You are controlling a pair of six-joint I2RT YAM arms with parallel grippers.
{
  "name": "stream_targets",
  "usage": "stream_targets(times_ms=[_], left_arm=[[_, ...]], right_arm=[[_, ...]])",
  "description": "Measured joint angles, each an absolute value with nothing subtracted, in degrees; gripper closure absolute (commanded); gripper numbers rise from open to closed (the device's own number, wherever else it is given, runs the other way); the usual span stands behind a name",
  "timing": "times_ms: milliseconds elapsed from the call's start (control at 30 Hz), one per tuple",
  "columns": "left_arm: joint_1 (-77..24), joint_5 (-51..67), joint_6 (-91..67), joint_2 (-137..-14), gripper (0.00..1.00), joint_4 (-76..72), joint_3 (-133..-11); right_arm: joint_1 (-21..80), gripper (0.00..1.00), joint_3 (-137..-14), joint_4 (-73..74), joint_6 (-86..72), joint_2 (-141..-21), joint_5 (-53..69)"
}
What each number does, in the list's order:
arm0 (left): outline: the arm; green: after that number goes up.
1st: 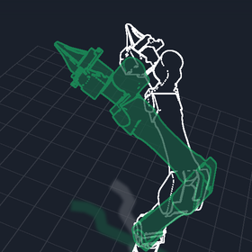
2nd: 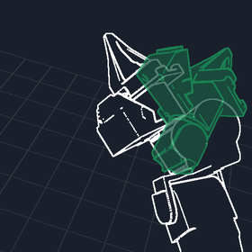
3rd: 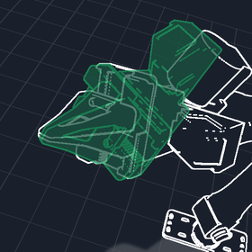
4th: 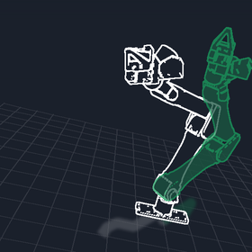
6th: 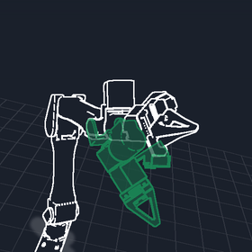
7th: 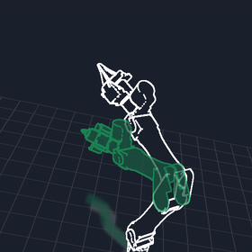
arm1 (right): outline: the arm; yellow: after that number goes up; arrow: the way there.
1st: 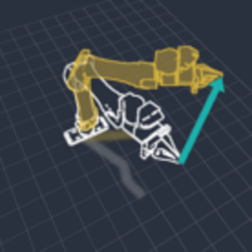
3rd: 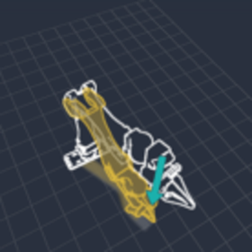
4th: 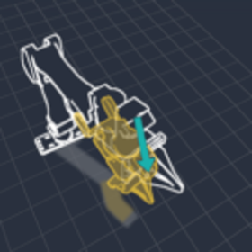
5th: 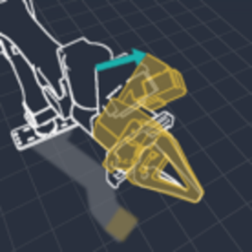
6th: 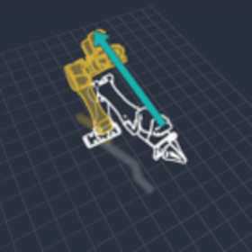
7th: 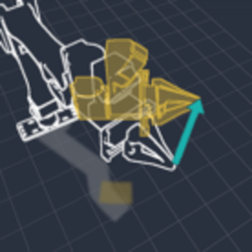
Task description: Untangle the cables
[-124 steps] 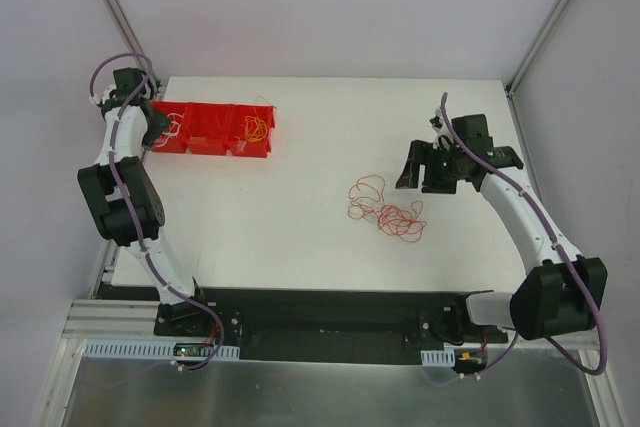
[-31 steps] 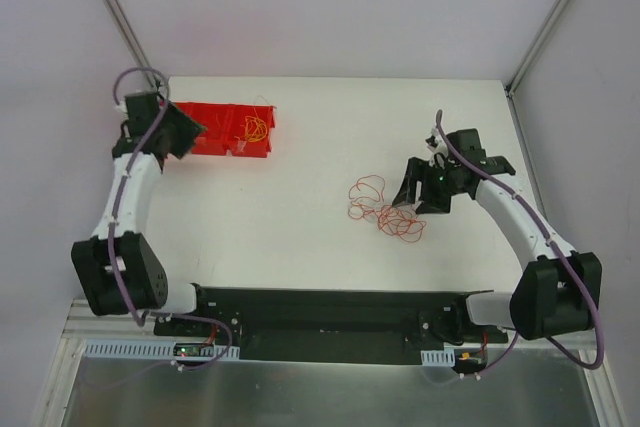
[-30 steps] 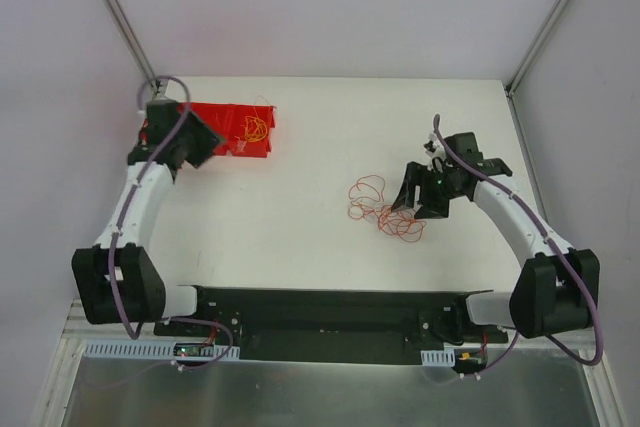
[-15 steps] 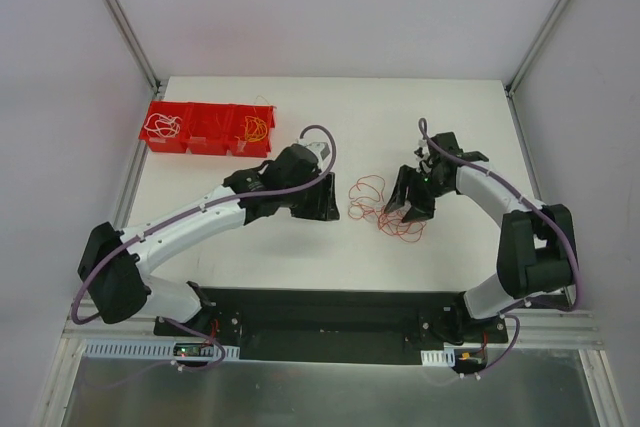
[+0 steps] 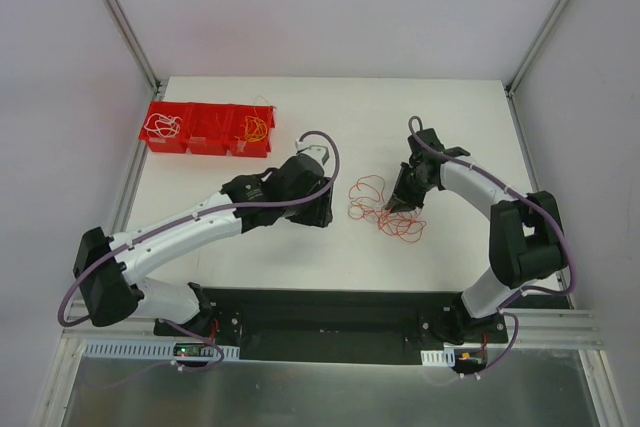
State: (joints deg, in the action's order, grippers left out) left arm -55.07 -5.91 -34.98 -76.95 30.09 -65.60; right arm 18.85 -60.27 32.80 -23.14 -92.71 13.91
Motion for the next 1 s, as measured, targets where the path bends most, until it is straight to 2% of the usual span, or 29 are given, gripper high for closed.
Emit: stream_targets(times_ms=[167,300,400,567,800,1000], left_arm=[[-55.20,-7.25,-36.69,-72.42,0.50,30.52,-63.83],[-55.20,-8.12,-37.32,-70.26,0.46,31.18,-62.74],[-55.20,-8.14,-36.60,-69.21,0.38,31.38,-62.83],[-54.37,-7.44,-33.67,-69.71,0.32,32.45,-67.51],[-42.96,6.59,-33.28,-71.59,0.27,24.71,-75.29],[-40.95,19.57,-35.97,-72.93,0.26,11.62,-75.26]], right_arm=[[18.85,1.00,-60.27,32.75,-23.97,-92.75,11.27],[18.90,1.00,-60.38,32.77,-22.48,-92.75,11.31],[19.03,1.00,-60.71,32.77,-20.53,-91.74,12.82],[19.09,0.99,-62.65,32.53,-16.62,-82.54,20.86],[19.27,1.00,-65.93,23.51,-18.09,-68.03,36.34],[19.40,0.99,-69.87,16.91,-24.95,-65.82,44.53]])
